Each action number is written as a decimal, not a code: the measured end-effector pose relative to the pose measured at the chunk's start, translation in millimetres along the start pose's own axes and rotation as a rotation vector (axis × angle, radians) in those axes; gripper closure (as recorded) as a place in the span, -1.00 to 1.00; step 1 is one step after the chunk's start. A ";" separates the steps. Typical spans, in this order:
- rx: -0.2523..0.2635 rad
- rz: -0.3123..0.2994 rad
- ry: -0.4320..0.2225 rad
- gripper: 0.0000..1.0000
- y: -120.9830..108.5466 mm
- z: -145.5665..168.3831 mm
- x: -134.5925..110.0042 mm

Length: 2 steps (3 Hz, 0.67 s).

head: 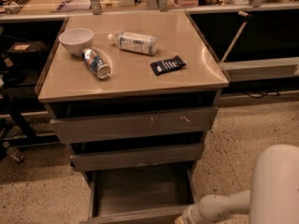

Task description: Close bottom drawer

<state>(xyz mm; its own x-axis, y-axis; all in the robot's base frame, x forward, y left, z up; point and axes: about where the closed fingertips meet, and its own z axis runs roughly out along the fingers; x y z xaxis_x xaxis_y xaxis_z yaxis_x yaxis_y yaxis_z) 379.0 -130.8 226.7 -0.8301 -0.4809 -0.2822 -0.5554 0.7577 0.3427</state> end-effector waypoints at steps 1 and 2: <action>-0.011 0.017 -0.001 1.00 -5.5 15.6 2.3; -0.017 0.031 0.005 1.00 -12.7 28.5 3.6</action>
Offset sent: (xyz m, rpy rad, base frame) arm 0.0127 -0.0017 -0.0470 0.0151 0.0365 -0.0348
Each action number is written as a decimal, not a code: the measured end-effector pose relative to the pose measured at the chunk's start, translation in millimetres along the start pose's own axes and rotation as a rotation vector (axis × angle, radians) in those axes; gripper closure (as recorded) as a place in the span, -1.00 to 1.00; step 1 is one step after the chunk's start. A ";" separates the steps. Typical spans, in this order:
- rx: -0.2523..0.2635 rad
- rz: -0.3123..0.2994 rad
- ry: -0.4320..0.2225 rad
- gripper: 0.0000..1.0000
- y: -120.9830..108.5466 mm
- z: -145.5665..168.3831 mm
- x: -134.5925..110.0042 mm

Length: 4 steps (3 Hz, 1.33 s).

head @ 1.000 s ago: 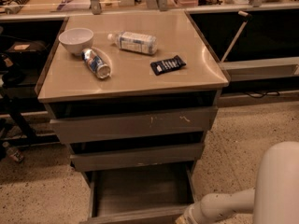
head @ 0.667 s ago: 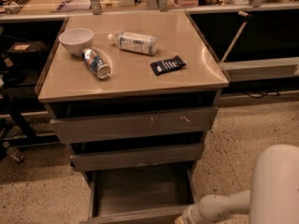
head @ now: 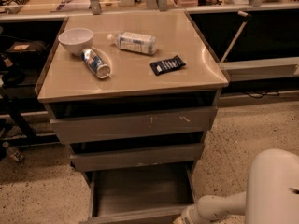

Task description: Close bottom drawer

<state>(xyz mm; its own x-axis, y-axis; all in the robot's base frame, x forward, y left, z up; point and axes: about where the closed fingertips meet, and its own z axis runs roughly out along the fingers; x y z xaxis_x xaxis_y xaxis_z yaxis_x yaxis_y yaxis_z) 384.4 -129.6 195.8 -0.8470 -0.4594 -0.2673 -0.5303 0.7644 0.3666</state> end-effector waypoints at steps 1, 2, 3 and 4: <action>0.016 -0.021 -0.001 1.00 -2.8 3.5 -12.6; 0.010 -0.034 0.007 1.00 -0.7 12.7 -19.2; 0.010 -0.048 0.009 1.00 0.5 17.2 -25.7; 0.010 -0.063 0.017 1.00 2.4 21.7 -31.1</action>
Offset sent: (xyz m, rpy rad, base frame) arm 0.0248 0.0225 -0.0123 -0.0156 -0.0143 0.0455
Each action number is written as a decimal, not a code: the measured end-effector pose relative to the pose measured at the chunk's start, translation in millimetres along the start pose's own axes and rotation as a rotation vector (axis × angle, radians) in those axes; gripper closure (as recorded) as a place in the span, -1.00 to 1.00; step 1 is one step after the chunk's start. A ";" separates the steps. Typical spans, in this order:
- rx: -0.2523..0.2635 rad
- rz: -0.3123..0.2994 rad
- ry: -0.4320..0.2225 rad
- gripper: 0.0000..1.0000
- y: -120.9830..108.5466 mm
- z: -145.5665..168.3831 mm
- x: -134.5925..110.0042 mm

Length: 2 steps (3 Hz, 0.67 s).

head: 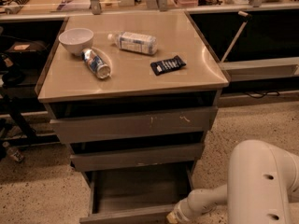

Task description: Close bottom drawer

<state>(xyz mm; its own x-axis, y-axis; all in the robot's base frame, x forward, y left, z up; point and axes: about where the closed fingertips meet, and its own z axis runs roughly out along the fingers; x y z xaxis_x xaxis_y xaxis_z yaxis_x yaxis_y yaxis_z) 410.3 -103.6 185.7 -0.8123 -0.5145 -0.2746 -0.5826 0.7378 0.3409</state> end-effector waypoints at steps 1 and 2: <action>0.015 -0.026 0.002 1.00 -0.9 -3.5 -13.0; 0.015 -0.027 0.002 0.62 -0.7 -3.4 -13.3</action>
Offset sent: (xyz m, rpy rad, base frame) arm 0.0092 0.0037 0.0054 -0.0119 -0.0147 0.0171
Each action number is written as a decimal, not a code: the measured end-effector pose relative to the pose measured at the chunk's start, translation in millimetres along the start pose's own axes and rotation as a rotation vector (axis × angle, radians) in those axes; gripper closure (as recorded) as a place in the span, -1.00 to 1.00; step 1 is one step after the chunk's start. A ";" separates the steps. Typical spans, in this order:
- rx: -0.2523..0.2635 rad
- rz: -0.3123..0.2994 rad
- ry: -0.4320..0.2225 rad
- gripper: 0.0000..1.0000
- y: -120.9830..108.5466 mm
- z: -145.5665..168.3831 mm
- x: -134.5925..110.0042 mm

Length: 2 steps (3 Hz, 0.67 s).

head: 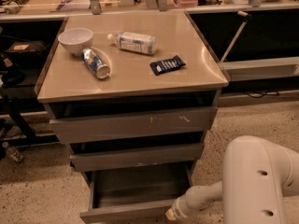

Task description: Close bottom drawer

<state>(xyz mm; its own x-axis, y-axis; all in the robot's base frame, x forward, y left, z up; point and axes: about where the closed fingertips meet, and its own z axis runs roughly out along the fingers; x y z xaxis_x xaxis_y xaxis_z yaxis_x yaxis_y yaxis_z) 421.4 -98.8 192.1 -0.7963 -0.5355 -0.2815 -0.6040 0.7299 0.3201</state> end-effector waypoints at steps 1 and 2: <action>0.000 0.000 0.000 0.16 0.0 0.0 0.0; 0.000 0.000 0.000 -0.29 0.0 0.0 0.0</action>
Offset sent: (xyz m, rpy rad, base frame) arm 0.0000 0.0000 0.0000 0.0000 0.0000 0.0000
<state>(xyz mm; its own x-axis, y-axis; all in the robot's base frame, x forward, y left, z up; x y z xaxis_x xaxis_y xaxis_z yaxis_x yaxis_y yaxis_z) 421.4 -98.7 192.1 -0.7963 -0.5355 -0.2815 -0.6040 0.7299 0.3201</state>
